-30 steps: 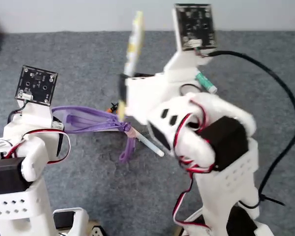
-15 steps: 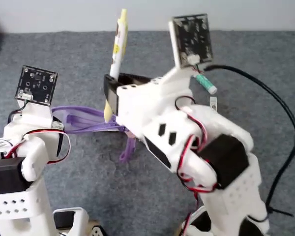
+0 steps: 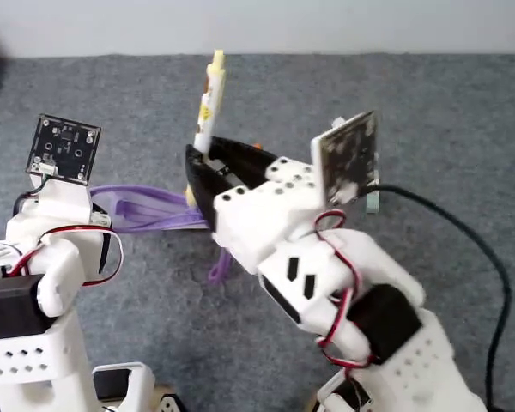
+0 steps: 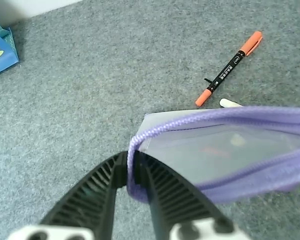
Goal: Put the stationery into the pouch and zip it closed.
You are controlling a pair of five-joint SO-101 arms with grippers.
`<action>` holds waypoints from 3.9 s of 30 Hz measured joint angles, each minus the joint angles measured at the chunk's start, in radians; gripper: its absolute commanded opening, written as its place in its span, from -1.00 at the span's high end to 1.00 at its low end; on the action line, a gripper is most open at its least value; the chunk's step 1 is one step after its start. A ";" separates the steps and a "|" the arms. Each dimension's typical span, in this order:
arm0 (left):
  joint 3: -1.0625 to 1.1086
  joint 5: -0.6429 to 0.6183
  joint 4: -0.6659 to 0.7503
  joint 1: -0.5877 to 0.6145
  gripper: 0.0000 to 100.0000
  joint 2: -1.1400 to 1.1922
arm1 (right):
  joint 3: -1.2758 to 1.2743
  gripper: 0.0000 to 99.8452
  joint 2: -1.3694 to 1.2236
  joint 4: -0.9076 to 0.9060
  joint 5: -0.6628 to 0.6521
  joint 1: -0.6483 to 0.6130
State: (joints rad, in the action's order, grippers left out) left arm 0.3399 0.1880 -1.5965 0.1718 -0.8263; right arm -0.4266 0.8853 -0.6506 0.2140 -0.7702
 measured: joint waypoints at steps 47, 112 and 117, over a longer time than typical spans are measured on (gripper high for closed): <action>0.005 0.000 0.000 0.000 0.98 0.000 | -0.176 0.71 -0.005 0.074 -0.152 -0.043; 0.006 0.000 0.000 0.000 0.98 0.000 | 0.454 0.99 -1.370 -0.575 -0.219 0.365; 0.006 0.000 0.000 0.000 0.98 0.000 | 0.506 0.99 -1.303 -0.684 -0.219 0.423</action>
State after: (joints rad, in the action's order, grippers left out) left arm 0.3460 0.1880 -1.5965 0.1718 -0.8263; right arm 0.0798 -0.4173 -1.3349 -0.0054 -0.3468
